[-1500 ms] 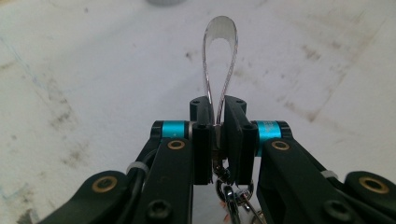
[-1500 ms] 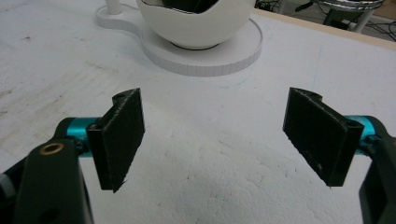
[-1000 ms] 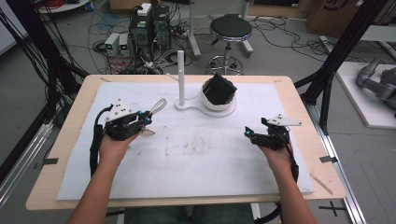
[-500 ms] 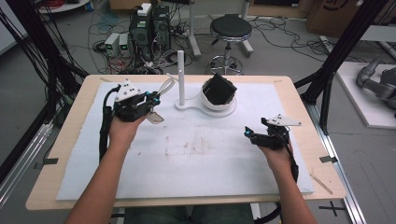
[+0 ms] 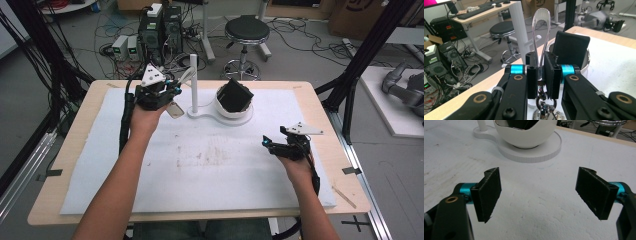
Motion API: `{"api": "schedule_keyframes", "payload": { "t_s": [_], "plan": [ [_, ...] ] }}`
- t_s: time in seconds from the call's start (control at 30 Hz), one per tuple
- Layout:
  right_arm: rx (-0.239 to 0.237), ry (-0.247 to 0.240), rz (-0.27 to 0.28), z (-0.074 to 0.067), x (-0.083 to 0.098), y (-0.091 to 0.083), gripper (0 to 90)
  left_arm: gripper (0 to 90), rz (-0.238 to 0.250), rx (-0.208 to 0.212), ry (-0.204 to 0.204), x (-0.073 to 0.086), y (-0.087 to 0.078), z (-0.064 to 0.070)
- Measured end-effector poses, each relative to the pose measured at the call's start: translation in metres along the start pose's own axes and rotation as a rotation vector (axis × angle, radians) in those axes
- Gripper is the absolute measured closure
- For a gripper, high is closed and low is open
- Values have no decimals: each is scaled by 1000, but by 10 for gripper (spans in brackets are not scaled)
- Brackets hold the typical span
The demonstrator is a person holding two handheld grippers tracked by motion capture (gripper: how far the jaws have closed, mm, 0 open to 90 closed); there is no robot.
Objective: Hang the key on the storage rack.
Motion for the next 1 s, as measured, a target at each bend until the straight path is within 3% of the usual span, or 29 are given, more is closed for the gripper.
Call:
{"api": "schedule_keyframes", "payload": {
  "t_s": [0.2, 0.4, 0.87, 1.0],
  "plan": [
    [-3, 1, -2, 1, 0, 0, 210, 814, -36, -2, 21, 3, 15, 6],
    [-9, 1, -9, 0, 1, 1, 210, 814, -83, -45, 27, 9, 25, 9],
    [-9, -1, -17, -2, 1, 0, 210, 806, -141, -59, -3, 23, 41, 3],
    [-10, -5, -18, -2, 1, 2, 210, 692, -136, -55, -12, 26, 39, 3]
  ]
}}
Point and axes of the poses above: each handheld gripper's, and its own axes: y roughly forward along the jaws, x roughly out of its underside, z roughly to its right, the point moved 4 cm from there along y, roughly forward along the jaws, and after that the axes turned 10 degrees about y, right-handed, at the moved point
